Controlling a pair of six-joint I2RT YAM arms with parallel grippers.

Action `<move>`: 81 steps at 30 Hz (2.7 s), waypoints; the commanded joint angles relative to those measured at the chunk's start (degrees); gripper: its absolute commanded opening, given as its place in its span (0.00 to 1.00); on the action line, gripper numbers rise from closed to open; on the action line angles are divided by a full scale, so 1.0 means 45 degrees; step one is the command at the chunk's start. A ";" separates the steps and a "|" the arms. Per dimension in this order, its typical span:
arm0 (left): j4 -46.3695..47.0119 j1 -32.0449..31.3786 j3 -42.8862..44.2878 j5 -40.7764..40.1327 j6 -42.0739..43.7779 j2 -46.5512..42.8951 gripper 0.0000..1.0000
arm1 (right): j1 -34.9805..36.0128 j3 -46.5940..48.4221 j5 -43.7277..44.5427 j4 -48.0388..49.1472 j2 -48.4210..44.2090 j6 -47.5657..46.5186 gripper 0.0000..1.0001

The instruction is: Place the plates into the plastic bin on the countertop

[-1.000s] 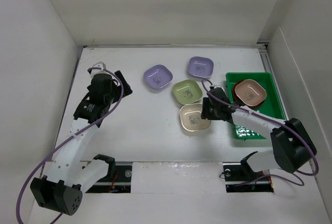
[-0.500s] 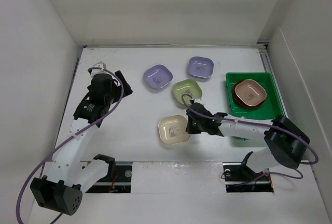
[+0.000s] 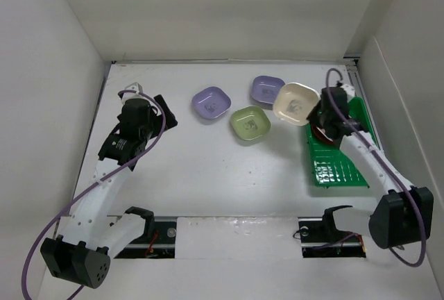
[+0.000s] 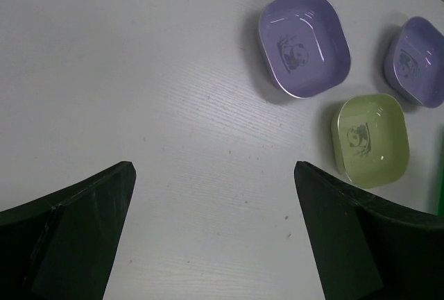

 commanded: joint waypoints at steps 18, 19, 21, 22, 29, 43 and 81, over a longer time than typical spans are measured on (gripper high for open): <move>0.0499 0.0053 -0.0128 0.0547 0.0358 -0.0119 1.00 | -0.7560 0.0022 -0.2567 0.1984 0.2168 -0.0303 0.00; 0.0499 0.0053 -0.0128 0.0547 0.0358 -0.0235 1.00 | -0.7444 -0.0113 -0.2567 0.1984 0.2170 -0.0303 0.00; 0.0499 0.0053 -0.0128 0.0547 0.0358 -0.0236 1.00 | -0.7327 -0.0269 -0.2567 0.1984 0.2170 -0.0303 0.00; 0.0499 0.0053 -0.0128 0.0547 0.0358 -0.0236 1.00 | -0.7326 -0.0445 -0.2567 0.2100 0.2170 -0.0303 0.00; 0.0499 0.0053 -0.0128 0.0547 0.0358 -0.0236 1.00 | -0.7326 -0.0622 -0.2196 0.1946 0.1916 -0.0303 0.16; 0.0499 0.0053 -0.0128 0.0430 0.0223 -0.0236 1.00 | -0.2349 0.0137 -0.3070 0.2120 -0.0417 -0.2253 0.85; 0.0498 0.0053 -0.0128 0.0684 0.0182 0.0467 1.00 | 0.3789 0.3539 -0.2002 0.0441 0.5570 -0.3487 0.65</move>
